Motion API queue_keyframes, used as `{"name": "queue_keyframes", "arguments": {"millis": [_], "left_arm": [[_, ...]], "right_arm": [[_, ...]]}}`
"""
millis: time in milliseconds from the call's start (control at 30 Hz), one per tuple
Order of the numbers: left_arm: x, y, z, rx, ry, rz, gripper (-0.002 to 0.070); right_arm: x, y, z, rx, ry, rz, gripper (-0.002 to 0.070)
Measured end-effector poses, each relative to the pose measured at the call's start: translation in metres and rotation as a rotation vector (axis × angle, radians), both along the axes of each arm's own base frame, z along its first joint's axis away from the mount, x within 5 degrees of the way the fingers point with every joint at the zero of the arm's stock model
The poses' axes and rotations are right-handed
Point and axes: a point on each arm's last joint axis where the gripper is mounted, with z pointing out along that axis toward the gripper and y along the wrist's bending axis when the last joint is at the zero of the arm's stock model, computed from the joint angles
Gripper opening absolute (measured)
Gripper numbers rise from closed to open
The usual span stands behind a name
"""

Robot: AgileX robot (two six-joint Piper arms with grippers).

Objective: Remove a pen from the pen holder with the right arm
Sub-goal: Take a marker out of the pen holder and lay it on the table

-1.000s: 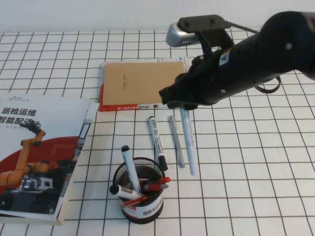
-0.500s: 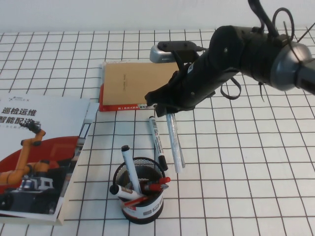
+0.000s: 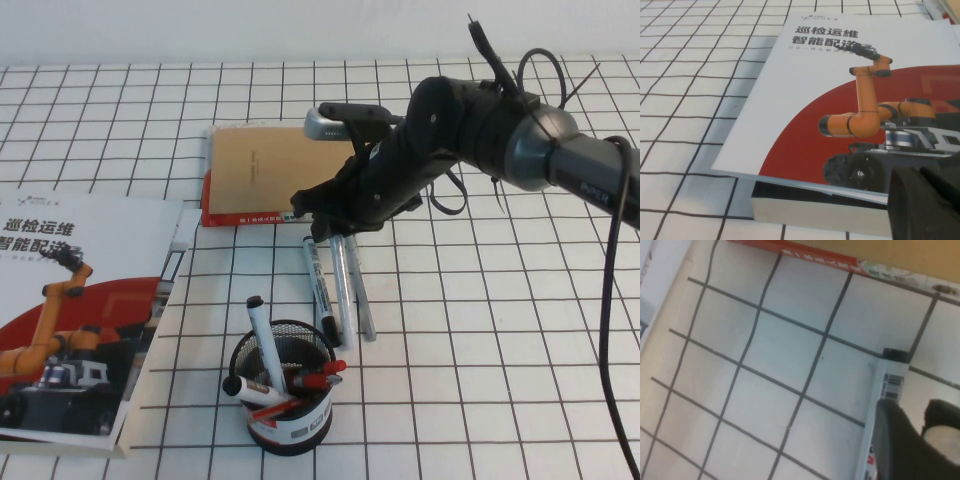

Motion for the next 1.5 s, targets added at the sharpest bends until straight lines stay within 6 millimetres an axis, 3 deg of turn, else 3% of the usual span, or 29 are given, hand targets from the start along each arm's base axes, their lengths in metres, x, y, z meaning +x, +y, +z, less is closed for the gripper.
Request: {"name": "queue_keyframes", "arguments": {"millis": [467,767,967,1067,1233,1367,1500], "left_arm": [[0.0,0.0,0.0,0.0,0.0,0.0,-0.0003],[0.0,0.0,0.0,0.0,0.0,0.0,-0.0003],[0.0,0.0,0.0,0.0,0.0,0.0,-0.0003],[0.0,0.0,0.0,0.0,0.0,0.0,-0.0003],[0.0,0.0,0.0,0.0,0.0,0.0,-0.0003],[0.0,0.0,0.0,0.0,0.0,0.0,-0.0003],[0.0,0.0,0.0,0.0,0.0,0.0,-0.0003]], "right_arm": [[0.012,0.005,-0.023,0.014,-0.029,-0.04,0.0098],[0.014,0.005,-0.036,0.001,-0.016,-0.041,0.0242],[0.013,0.005,-0.034,-0.004,-0.009,-0.035,0.0272],[0.008,0.001,-0.016,-0.025,-0.026,-0.01,0.0265],[-0.016,-0.004,0.042,-0.04,-0.132,0.04,0.0172],[-0.059,-0.018,0.08,-0.039,-0.219,0.066,0.004],[-0.104,-0.048,0.107,-0.031,-0.259,0.067,-0.0004]]}}
